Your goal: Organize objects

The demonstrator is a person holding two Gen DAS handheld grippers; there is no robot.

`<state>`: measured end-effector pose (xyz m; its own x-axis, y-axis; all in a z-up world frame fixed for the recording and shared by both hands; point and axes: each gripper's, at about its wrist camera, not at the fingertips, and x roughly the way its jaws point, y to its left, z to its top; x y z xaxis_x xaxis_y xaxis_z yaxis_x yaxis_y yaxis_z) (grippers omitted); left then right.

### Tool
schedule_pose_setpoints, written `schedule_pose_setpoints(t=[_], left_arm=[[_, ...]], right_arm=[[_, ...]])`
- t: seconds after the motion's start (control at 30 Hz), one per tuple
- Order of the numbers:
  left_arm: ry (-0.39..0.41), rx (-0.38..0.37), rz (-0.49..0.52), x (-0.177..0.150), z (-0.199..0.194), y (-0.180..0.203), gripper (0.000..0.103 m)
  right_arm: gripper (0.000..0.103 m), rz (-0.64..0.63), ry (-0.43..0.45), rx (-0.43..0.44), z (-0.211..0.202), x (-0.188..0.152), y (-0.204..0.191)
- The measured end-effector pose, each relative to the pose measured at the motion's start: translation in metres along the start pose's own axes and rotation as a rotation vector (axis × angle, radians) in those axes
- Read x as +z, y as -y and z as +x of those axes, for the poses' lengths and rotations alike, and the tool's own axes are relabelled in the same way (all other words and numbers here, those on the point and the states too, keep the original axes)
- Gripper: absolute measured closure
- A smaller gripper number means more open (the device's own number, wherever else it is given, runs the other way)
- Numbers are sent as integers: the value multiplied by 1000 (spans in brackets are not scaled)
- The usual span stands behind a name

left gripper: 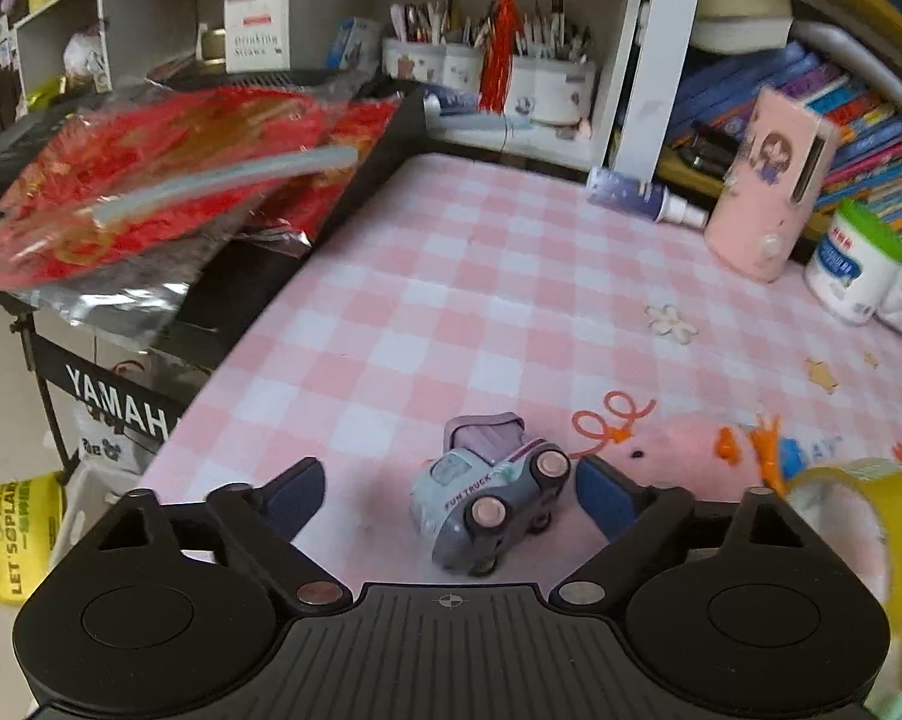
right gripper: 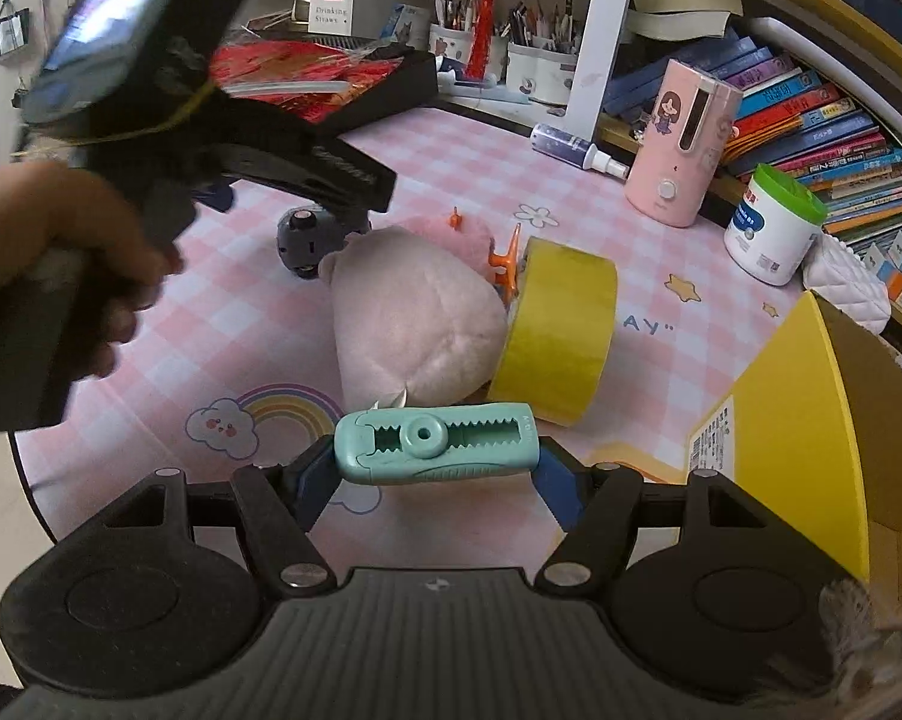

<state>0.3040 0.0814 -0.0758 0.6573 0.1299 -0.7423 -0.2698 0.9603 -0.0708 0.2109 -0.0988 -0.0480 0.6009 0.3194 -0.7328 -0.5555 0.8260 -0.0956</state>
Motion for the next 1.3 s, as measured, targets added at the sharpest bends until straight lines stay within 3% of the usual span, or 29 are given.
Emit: schedule_pose_setpoints(t=[0.1,0.2,0.4,0.7,0.97,1.3], left_arm=[[-15,-13,15,-2,11,4,25],[-8,-23,21,-3,13,4,51],[11,-19,46,-8,-10,-1,51],[78,-103,59,-39,-96,-19,51],[128,-184,90,-70,-164,-30,51],[126,-222,123,-114,-210,-48,51]], right_arm=[[36,2,-11,-2,0,-1,1],[36,2,-12,-8,-2,-3,1],[36,32,3,-36,-10,-5,5],[36,122,35,-73,-29,-3,4],[36,183,63,-86,-59,-8,-13],[36,234,77,-133,-97,-31,-45]])
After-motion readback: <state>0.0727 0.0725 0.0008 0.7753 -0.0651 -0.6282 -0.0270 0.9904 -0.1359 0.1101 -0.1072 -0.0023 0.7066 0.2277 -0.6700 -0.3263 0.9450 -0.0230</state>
